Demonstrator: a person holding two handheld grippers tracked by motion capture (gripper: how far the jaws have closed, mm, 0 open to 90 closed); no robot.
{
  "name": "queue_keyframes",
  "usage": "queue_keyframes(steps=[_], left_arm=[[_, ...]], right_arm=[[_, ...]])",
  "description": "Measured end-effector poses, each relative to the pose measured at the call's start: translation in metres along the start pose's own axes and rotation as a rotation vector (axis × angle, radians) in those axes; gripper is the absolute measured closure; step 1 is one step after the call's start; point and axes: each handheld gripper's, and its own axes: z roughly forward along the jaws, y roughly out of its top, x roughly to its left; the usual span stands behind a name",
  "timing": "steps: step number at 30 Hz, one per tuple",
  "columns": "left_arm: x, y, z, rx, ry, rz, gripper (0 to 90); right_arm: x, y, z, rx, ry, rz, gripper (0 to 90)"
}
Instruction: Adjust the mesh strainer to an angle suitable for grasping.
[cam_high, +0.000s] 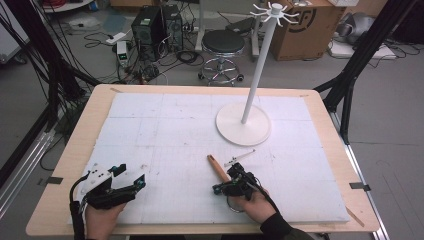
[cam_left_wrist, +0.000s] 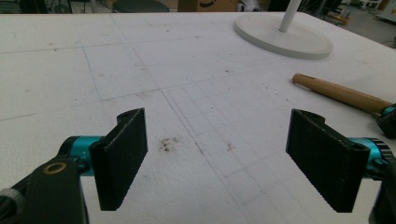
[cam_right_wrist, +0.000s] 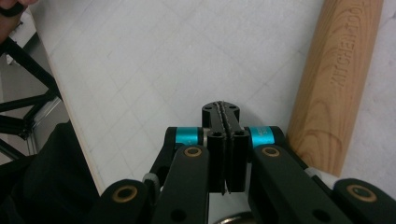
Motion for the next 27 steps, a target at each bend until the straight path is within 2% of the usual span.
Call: queue_keyframes(steps=[11,27], left_arm=[[-0.001,-0.001,0.0,0.003,0.003,0.003,21.3],[-0.001,-0.001,0.0,0.005,0.003,0.003,21.4]], right_arm=[[-0.006,-0.011,-0.011,0.006,0.004,0.009,89.5],[-0.03,-0.019,-0.031,-0.007,-0.012,0.062,89.5]])
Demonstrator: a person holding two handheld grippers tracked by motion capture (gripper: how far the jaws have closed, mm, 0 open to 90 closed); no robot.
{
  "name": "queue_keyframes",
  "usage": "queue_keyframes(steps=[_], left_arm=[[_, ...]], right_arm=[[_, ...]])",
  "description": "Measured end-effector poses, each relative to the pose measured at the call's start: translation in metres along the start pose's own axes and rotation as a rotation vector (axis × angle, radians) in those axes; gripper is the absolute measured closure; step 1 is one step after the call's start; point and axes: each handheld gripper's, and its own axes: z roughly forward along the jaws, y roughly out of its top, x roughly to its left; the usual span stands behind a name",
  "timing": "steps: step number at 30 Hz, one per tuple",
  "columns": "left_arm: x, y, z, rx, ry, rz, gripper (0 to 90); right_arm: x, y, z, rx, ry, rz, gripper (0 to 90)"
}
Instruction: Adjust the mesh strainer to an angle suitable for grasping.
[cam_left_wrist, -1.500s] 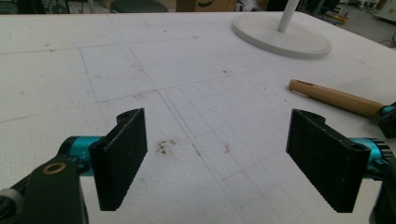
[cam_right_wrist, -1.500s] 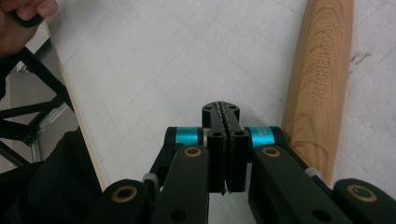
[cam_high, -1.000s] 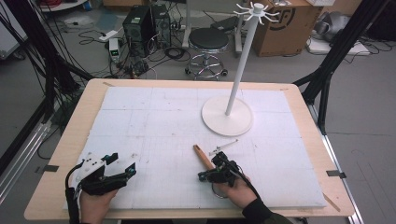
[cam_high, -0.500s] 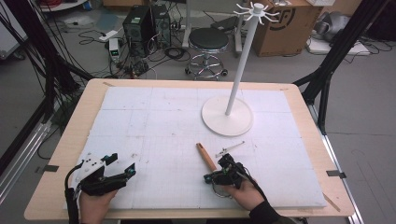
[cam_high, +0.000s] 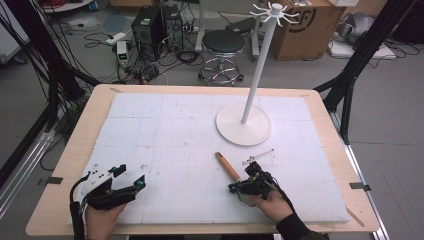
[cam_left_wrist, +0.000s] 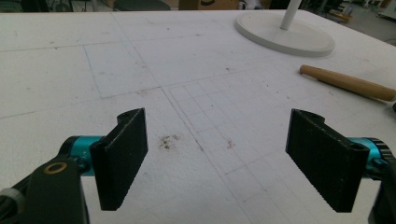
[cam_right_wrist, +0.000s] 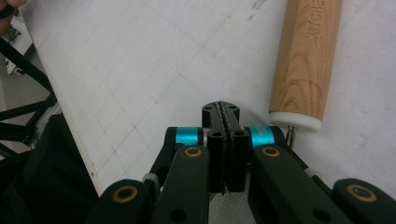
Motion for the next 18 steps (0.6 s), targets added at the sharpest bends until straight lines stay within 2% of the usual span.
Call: queue_keyframes(steps=[8,13,18], left_arm=[[0.0,0.0,0.0,0.0,0.001,0.0,21.4],[0.0,0.0,0.0,0.001,0.001,0.0,21.4],[-0.001,0.0,0.0,0.0,0.003,-0.001,21.4]], right_arm=[[-0.014,-0.002,-0.009,-0.014,-0.009,0.022,89.5],[-0.026,-0.004,-0.017,-0.031,-0.019,0.055,89.5],[-0.033,-0.005,-0.02,-0.047,-0.026,0.066,89.5]])
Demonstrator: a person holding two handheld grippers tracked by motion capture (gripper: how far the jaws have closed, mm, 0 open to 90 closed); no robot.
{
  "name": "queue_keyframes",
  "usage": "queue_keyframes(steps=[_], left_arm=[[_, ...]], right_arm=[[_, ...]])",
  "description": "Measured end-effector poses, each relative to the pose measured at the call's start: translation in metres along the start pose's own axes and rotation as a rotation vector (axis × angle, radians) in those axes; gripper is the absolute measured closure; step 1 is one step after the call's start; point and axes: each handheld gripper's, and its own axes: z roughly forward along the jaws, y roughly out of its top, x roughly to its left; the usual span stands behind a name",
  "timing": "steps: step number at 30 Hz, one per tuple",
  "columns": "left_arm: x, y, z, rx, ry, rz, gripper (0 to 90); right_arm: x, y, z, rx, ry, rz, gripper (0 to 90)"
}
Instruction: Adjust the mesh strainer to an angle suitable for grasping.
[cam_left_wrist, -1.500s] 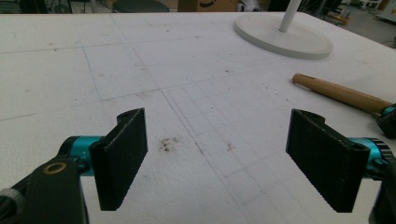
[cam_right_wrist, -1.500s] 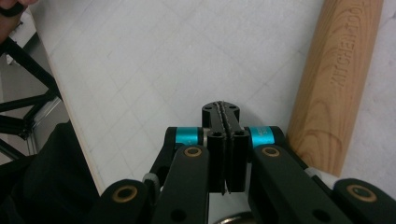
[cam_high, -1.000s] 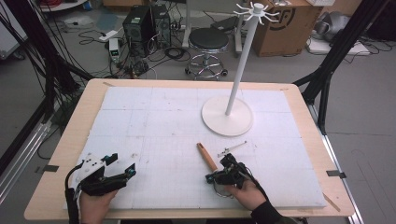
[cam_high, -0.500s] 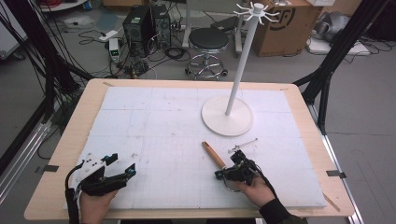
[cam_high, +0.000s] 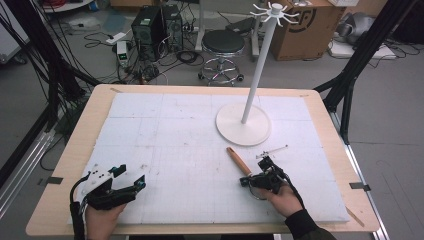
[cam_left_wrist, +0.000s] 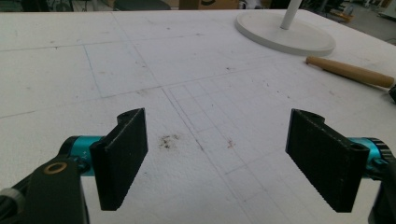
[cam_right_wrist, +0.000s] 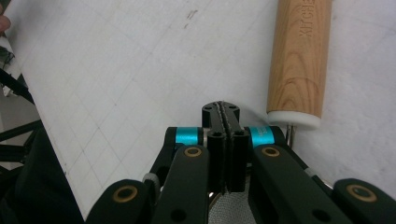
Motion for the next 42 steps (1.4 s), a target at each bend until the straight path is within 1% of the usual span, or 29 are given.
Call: queue_keyframes(steps=[1,2,6,11,20,24,27,30,31,39,41,42], left_arm=[[0.0,0.0,0.0,0.002,-0.001,0.004,21.4],[0.0,0.0,0.0,0.004,-0.001,0.006,21.4],[0.0,0.0,0.0,0.004,-0.002,0.006,21.4],[0.0,0.0,0.0,0.003,0.0,0.003,21.4],[0.0,0.0,0.0,0.004,0.002,0.002,21.4],[0.0,0.0,0.001,0.005,0.001,0.002,21.4],[-0.001,0.0,0.001,0.005,0.001,0.002,21.4],[0.0,0.0,0.001,0.005,0.001,0.002,21.4],[-0.001,-0.001,0.001,0.005,0.001,0.002,21.4],[0.0,-0.001,0.001,0.006,-0.001,0.007,21.4],[0.0,-0.001,0.001,0.005,0.0,0.004,21.4],[0.0,-0.001,0.001,0.006,0.001,0.003,21.4]], right_arm=[[0.0,0.0,-0.001,0.0,-0.001,0.008,89.5],[-0.003,0.0,-0.002,-0.007,-0.008,0.005,89.5],[-0.008,-0.001,-0.004,-0.013,-0.004,0.023,89.5],[-0.014,-0.002,-0.008,-0.021,-0.009,0.035,89.5],[-0.026,-0.004,-0.017,-0.046,-0.035,0.062,89.5],[-0.03,-0.005,-0.019,-0.066,-0.045,0.075,89.5],[-0.031,-0.005,-0.019,-0.07,-0.045,0.073,89.6],[-0.031,-0.005,-0.02,-0.074,-0.058,0.077,89.7],[-0.031,-0.005,-0.02,-0.08,-0.07,0.072,89.7],[-0.031,-0.005,-0.02,-0.086,-0.067,0.08,89.8],[-0.032,-0.005,-0.02,-0.094,-0.075,0.072,89.9],[-0.032,-0.005,-0.02,-0.095,-0.077,0.077,89.8]])
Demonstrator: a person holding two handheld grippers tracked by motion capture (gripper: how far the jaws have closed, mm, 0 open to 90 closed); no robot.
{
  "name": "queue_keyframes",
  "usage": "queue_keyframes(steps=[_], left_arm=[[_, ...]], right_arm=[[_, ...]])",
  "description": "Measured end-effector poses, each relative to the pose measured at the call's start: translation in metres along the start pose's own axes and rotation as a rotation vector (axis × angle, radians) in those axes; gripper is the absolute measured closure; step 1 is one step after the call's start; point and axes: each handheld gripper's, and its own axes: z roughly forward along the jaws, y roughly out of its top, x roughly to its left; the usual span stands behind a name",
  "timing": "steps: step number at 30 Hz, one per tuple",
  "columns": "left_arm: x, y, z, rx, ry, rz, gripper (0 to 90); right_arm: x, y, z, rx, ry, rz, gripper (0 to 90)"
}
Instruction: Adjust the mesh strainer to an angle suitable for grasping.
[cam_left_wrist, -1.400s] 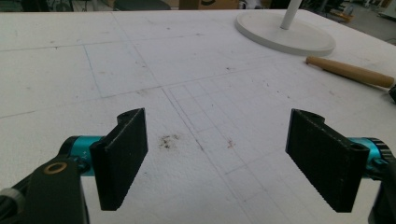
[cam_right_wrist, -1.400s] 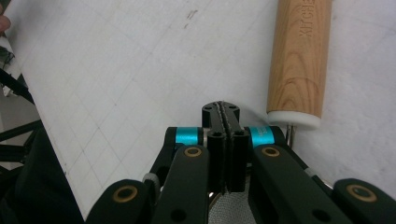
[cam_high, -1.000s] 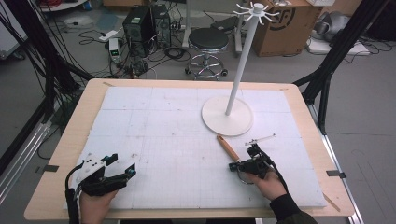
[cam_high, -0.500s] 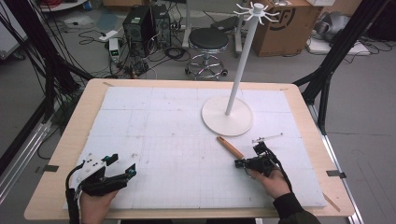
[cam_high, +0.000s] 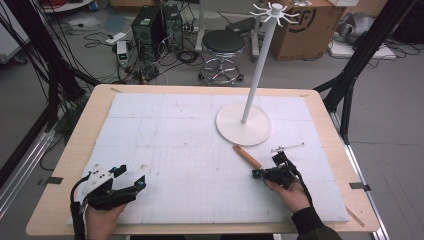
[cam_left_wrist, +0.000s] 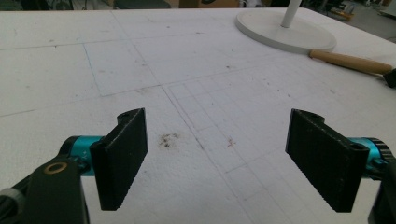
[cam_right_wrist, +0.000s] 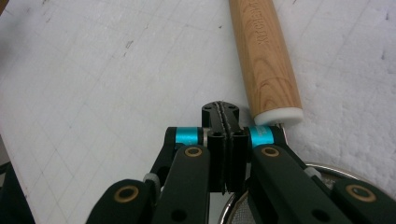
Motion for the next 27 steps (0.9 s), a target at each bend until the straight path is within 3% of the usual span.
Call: queue_keyframes(steps=[14,18,21,23,27], left_arm=[[-0.001,0.001,0.002,0.001,-0.005,0.003,21.5],[-0.001,0.001,0.002,0.003,-0.005,0.005,21.5],[0.0,0.001,0.003,0.001,-0.004,-0.001,21.5],[-0.001,0.001,0.003,0.001,-0.008,0.002,21.6],[-0.002,0.001,0.004,0.005,-0.013,0.007,22.0]], right_arm=[[0.0,-0.004,0.0,-0.035,-0.003,0.013,89.8],[0.004,-0.006,0.0,-0.037,-0.01,-0.014,89.6],[0.006,-0.006,-0.002,-0.051,0.026,-0.023,89.3],[0.007,-0.006,-0.007,-0.086,0.052,-0.033,79.9],[0.013,-0.006,-0.015,-0.135,0.113,-0.123,60.4]])
